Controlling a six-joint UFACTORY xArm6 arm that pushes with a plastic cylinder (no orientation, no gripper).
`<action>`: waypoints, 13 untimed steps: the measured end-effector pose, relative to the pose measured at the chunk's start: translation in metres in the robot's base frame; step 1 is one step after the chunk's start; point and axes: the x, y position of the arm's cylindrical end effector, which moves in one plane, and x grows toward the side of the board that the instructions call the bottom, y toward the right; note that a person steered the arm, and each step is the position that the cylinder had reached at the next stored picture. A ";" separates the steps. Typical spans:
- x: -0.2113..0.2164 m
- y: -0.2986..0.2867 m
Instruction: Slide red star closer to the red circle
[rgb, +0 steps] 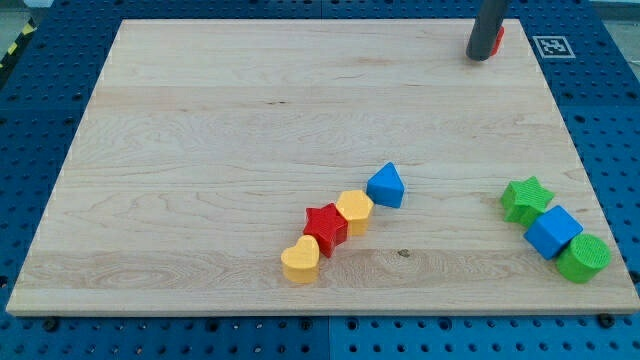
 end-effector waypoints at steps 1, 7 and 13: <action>0.008 -0.038; 0.344 -0.108; 0.286 -0.246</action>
